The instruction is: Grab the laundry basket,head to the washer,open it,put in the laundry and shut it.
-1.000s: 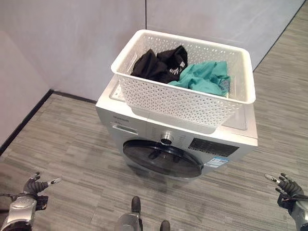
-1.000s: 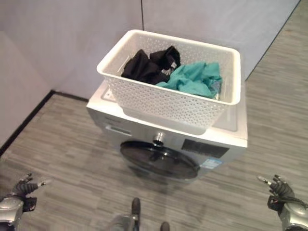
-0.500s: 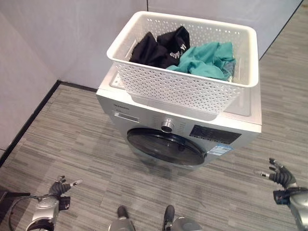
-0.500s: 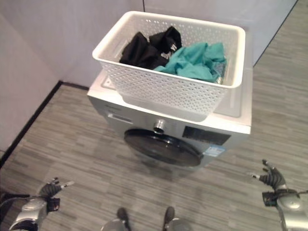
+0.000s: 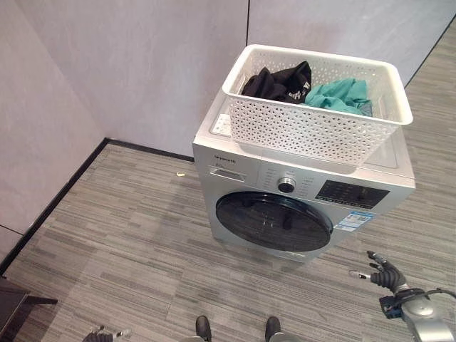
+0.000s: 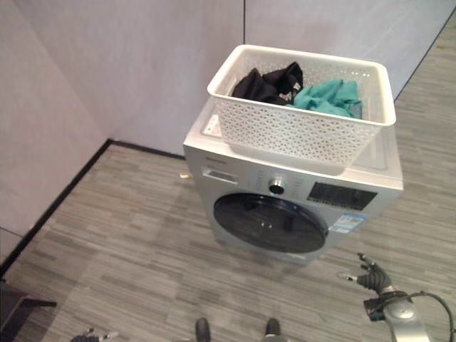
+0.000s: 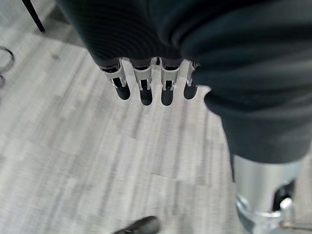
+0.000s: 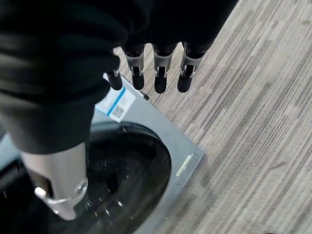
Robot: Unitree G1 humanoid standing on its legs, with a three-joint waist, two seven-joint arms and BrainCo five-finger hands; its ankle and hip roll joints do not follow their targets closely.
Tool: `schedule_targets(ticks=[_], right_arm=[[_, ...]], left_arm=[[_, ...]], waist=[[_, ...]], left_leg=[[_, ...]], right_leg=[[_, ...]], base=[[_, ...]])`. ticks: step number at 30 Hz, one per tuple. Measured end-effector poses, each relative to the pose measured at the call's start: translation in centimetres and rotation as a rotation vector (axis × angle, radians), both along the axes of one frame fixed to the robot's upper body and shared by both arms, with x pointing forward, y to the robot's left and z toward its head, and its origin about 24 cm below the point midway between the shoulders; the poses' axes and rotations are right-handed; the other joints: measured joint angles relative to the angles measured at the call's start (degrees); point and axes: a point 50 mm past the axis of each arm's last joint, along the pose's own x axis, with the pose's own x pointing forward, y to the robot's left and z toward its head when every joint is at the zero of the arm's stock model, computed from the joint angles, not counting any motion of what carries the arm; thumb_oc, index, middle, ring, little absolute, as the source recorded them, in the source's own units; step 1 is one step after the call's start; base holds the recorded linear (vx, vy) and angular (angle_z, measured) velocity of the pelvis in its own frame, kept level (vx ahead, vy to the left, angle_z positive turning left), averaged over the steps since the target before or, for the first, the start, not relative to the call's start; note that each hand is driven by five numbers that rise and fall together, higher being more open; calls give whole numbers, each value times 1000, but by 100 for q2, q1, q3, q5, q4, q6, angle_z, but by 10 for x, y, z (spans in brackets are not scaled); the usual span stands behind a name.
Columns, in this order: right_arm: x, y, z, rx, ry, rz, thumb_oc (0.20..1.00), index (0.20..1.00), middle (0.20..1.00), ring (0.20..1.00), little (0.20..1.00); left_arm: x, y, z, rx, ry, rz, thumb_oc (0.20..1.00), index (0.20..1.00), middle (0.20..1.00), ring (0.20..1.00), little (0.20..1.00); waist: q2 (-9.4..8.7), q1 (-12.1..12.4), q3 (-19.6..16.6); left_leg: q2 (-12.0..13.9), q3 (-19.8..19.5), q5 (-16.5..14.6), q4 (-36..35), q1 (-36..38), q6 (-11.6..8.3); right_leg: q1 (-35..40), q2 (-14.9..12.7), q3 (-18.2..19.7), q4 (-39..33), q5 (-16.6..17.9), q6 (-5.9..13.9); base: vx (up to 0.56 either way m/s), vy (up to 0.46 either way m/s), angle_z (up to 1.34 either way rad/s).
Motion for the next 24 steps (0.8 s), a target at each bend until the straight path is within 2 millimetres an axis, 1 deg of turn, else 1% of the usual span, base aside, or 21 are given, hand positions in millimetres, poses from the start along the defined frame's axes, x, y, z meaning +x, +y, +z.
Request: schedule_targets(ticks=[1, 2, 7, 8, 10, 12, 17, 19, 21, 24], right_arm=[[0, -1, 0, -32, 0, -1, 1000, 1000, 1000, 1000, 1000], [0, -1, 1, -54, 0, 0, 1000, 1000, 1000, 1000, 1000], [5, 1, 2, -107, -1, 39, 1000, 1000, 1000, 1000, 1000], [8, 4, 7, -112, -22, 57, 1000, 1000, 1000, 1000, 1000], [15, 9, 14, -119, -63, 87, 1000, 1000, 1000, 1000, 1000], [19, 9, 15, -125, -71, 89, 1000, 1000, 1000, 1000, 1000], [21, 1, 9, -151, -7, 87, 1000, 1000, 1000, 1000, 1000], [25, 1, 10, -153, -13, 89, 1000, 1000, 1000, 1000, 1000], [28, -1, 11, -164, -4, 93, 1000, 1000, 1000, 1000, 1000], [31, -4, 13, -172, -4, 87, 1000, 1000, 1000, 1000, 1000]], left_arm=[[-5, -2, -3, 21, 43, -35, 1000, 1000, 1000, 1000, 1000], [-5, -6, -4, 26, 56, -64, 1000, 1000, 1000, 1000, 1000], [-8, -14, -9, 21, 88, -88, 1000, 1000, 1000, 1000, 1000], [-12, -14, -10, 23, 97, -76, 1000, 1000, 1000, 1000, 1000], [-13, -15, -11, 18, 100, -73, 1000, 1000, 1000, 1000, 1000], [-13, -16, -11, 18, 99, -71, 1000, 1000, 1000, 1000, 1000], [-12, -18, -12, 16, 97, -71, 1000, 1000, 1000, 1000, 1000], [-14, -19, -13, 15, 103, -73, 1000, 1000, 1000, 1000, 1000], [-13, -19, -13, 15, 100, -76, 1000, 1000, 1000, 1000, 1000], [-6, -20, -12, 16, 81, -82, 1000, 1000, 1000, 1000, 1000]], waist=[[-22, 41, -32], [-39, 41, -49], [-118, 103, -112], [-132, 109, -119], [-116, 110, -111], [-93, 148, -97], [-36, 278, -61], [-7, 345, -35], [6, 349, -27], [22, 367, 21]], left_leg=[[0, 8, 10, 1, -2, 8], [3, 8, 12, 2, -5, 9], [36, 5, 73, 9, -8, 35], [50, 2, 76, 29, -5, 35], [58, 5, 81, 30, -1, 35], [71, 4, 80, 30, -4, 35], [87, -8, 84, 30, -14, 25], [89, -30, 86, 29, -48, 21], [85, -98, 85, 28, -100, 19], [80, -198, 126, 29, -196, 2]], right_leg=[[-5, 1, 3, 0, 15, 18], [-10, 8, 10, 0, 15, 19], [-16, 49, 3, 1, 25, 3], [-28, 65, -10, 2, 29, -2], [-32, 72, -9, 2, 29, -2], [-32, 81, -15, 1, 25, -2], [-20, 101, -56, 1, -6, -10], [-5, 102, -74, 0, -15, -7], [-42, 101, -93, 0, -20, -6], [-92, 102, -226, 1, -17, -10]], base=[[-28, 20, -3], [-19, 10, -3], [0, 0, 0], [0, 0, 0], [0, 0, 0], [10, -18, 0], [17, -24, 3], [11, -21, 7], [11, -13, 10], [21, -15, 20]])
